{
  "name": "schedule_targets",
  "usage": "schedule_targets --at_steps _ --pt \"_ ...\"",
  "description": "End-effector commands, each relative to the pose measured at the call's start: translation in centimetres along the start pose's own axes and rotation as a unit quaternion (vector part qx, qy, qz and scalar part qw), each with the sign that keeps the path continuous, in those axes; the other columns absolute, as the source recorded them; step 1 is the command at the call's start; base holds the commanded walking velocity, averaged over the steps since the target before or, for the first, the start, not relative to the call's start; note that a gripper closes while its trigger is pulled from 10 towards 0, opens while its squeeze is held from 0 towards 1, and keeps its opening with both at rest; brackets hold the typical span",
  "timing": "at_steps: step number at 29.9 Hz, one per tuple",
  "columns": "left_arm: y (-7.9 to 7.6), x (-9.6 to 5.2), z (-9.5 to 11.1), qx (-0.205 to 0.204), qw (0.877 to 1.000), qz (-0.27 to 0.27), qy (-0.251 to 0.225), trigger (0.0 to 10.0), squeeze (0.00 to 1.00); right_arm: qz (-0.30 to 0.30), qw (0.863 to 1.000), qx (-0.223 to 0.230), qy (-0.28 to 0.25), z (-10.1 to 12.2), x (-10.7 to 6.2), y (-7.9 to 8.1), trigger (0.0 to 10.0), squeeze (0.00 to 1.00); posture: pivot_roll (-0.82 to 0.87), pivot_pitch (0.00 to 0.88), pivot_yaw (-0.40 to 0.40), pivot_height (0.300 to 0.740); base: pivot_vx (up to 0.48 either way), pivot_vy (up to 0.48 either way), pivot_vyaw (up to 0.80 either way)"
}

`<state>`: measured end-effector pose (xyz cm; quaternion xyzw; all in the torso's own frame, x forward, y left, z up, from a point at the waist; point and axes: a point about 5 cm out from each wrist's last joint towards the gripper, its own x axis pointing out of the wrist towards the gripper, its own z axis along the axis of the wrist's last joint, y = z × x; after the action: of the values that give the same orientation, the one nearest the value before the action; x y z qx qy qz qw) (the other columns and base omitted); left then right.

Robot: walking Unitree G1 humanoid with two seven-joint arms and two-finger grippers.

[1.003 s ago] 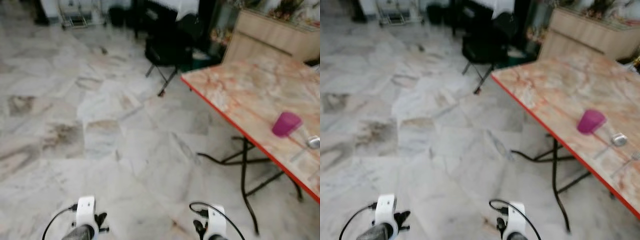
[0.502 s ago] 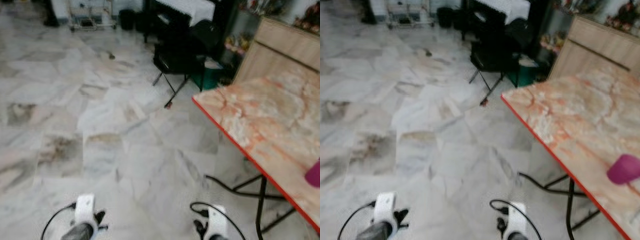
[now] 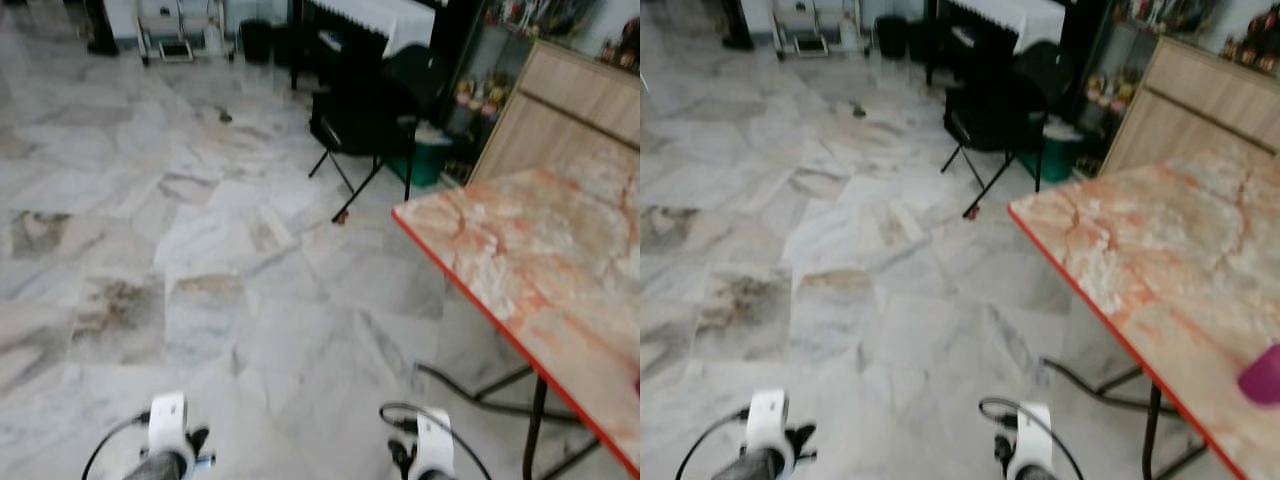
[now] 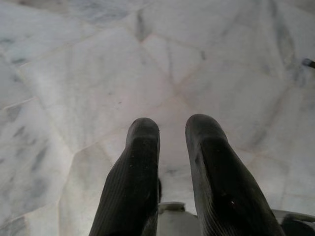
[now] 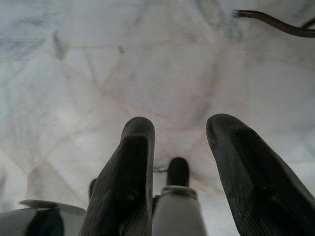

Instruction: Setting the table

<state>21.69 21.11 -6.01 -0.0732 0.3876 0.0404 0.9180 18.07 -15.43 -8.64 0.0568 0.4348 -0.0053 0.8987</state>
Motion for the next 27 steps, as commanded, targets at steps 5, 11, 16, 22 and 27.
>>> schedule_targets --at_steps 5,11,16,22,27 --pt "-0.66 0.07 -0.27 0.006 1.000 -0.023 0.010 10.0 0.00 -0.012 1.000 -0.004 0.000 0.13 -0.02 -0.56 10.0 0.00 0.13 0.000 -0.048 0.740 0.000 0.000 0.00" --pt "-0.77 0.08 -0.42 0.015 0.999 -0.026 0.016 10.0 0.00 -0.018 1.000 -0.005 0.001 0.08 -0.02 -0.51 10.0 0.00 0.12 0.000 -0.039 0.740 0.000 0.000 0.00" --pt "-0.74 0.06 -0.52 0.022 0.999 -0.028 0.021 10.0 0.00 -0.021 1.000 -0.003 0.002 0.04 -0.01 -0.42 10.0 0.00 0.11 0.000 -0.031 0.740 0.000 0.000 0.00" --pt "-0.66 0.01 -0.75 0.024 0.999 -0.024 0.025 10.0 0.00 -0.022 1.000 -0.008 0.006 -0.01 0.00 -0.40 10.0 0.00 0.11 0.000 -0.031 0.740 0.000 0.000 0.00" --pt "-0.66 0.01 -0.75 0.024 0.999 -0.024 0.025 10.0 0.00 -0.022 1.000 -0.008 0.006 -0.01 0.00 -0.40 10.0 0.00 0.11 0.000 -0.031 0.740 0.000 0.000 0.00"
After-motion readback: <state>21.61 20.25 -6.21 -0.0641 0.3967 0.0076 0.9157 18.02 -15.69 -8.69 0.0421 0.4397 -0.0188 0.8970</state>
